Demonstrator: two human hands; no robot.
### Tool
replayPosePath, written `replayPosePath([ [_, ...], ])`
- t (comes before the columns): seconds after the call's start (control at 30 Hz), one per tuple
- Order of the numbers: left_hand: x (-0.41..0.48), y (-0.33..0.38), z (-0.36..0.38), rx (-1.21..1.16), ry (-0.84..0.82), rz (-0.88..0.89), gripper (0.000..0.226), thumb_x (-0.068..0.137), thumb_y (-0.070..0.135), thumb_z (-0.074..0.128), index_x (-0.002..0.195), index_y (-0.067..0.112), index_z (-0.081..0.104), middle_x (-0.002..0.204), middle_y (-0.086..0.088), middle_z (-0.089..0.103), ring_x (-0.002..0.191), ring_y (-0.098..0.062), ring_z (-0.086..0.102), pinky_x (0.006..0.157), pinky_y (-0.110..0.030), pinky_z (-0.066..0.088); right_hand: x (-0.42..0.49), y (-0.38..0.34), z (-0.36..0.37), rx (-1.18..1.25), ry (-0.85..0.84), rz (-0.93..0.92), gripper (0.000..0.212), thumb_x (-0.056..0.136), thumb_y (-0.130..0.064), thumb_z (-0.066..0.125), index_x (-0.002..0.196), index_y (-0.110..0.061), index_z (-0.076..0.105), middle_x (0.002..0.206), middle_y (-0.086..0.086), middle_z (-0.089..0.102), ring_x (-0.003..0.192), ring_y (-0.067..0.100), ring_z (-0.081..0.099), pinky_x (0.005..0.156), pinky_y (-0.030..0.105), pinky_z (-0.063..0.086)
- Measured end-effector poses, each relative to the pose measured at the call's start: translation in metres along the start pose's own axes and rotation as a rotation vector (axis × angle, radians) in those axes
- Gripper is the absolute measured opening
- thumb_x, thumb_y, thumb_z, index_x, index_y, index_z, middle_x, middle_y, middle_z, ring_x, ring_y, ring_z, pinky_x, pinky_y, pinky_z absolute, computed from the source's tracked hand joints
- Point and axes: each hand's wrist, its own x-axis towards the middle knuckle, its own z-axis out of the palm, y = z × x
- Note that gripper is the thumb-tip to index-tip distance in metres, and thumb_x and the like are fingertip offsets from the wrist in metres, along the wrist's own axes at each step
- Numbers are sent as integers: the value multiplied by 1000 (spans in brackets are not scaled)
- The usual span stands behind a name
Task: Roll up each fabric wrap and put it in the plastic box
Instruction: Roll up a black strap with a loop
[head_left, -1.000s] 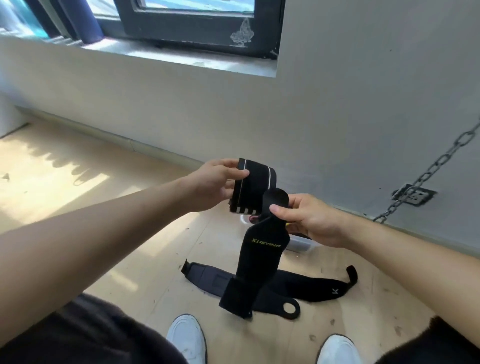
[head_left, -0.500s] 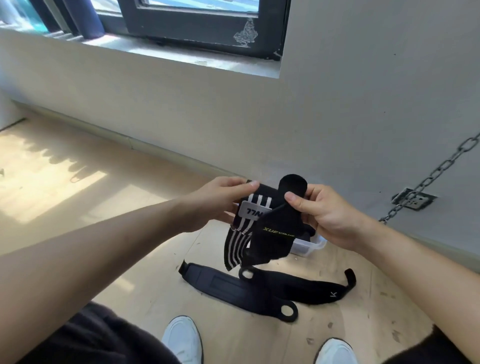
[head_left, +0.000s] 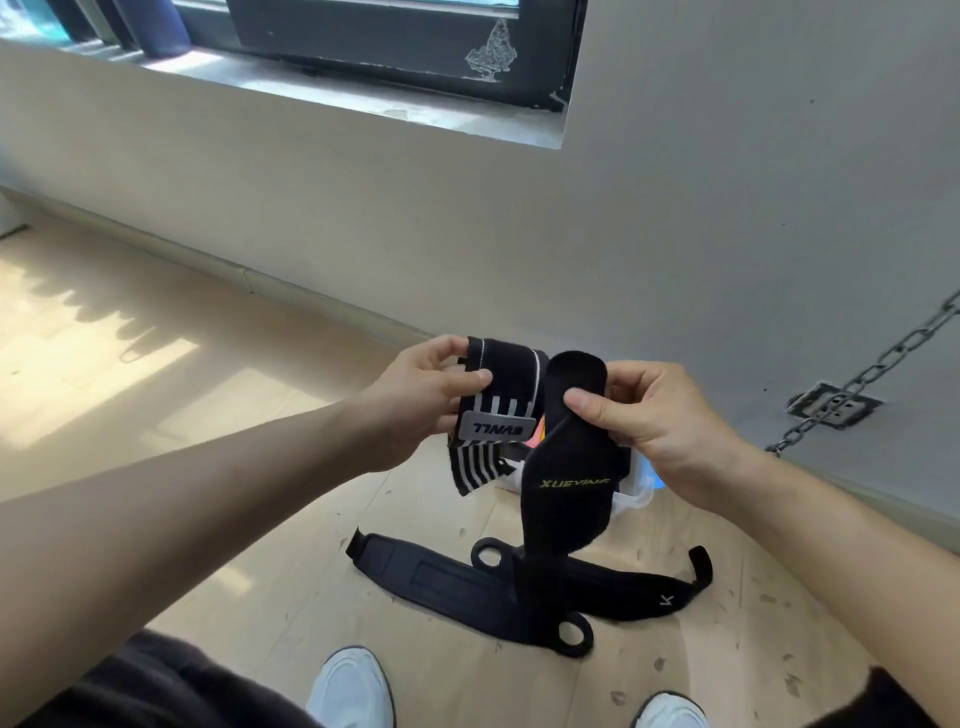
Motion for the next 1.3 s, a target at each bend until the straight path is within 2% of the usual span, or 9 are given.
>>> replayPosePath([
  [0.23,-4,-9,16,-67,-82,5,21,104,7,54,124,8,59,103,-12,74,85,-23,75,69,-32,61,6,-1,11,-42,82,-60,11,88,-9,73,97,-2,74,86,16,75,78,24,73,70,32,61],
  [0.33,-6,-12,22,-60,-82,15,24,103,7,55,127,6,58,104,-12,71,85,-21,72,72,-31,60,7,-2,12,-44,108,-96,4,88,-8,74,89,-5,74,72,8,70,66,17,68,60,28,58],
  [0.63,-8,-15,34,-78,-61,13,40,100,17,62,134,-1,51,110,-15,63,97,-30,59,91,-43,48,11,5,14,-134,252,-151,7,84,-11,81,79,-10,75,68,6,67,62,18,64,61,35,56],
  [0.7,-8,-14,35,-94,-72,17,50,93,21,68,133,-3,51,107,-14,63,97,-30,58,87,-40,50,10,5,14,-179,266,-169,9,84,-12,81,77,-12,76,67,6,68,62,19,64,62,38,57],
  [0.83,-10,-18,40,-49,-6,77,28,95,2,66,122,-1,61,96,-11,77,85,-21,74,71,-28,61,9,7,15,-257,312,-191,11,82,-15,83,75,-14,75,69,8,71,63,32,69,63,45,59],
  [0.9,-11,-18,41,-39,30,91,27,94,0,66,120,-5,60,94,-12,76,83,-21,74,68,-28,60,8,6,16,-302,336,-203,14,79,-19,86,74,-14,74,65,8,68,62,35,66,60,40,58],
  [1.07,-12,-18,42,-37,107,103,20,96,-1,64,115,-4,60,91,-12,75,84,-24,71,82,-43,55,11,7,11,-399,426,-173,21,78,-26,87,83,-16,70,65,-4,65,57,6,59,59,20,49],
  [1.17,-12,-17,41,-50,125,96,17,96,0,65,112,1,63,88,-9,76,83,-24,71,84,-46,51,13,10,8,-275,381,-70,20,83,-25,83,93,-17,68,80,6,72,79,18,70,71,32,59],
  [1.3,-12,-13,41,-86,122,51,21,91,14,74,108,6,65,89,-7,75,80,-19,72,70,-28,59,6,8,16,-76,194,-25,23,86,-8,78,103,-14,64,88,17,74,77,19,72,72,35,58],
])
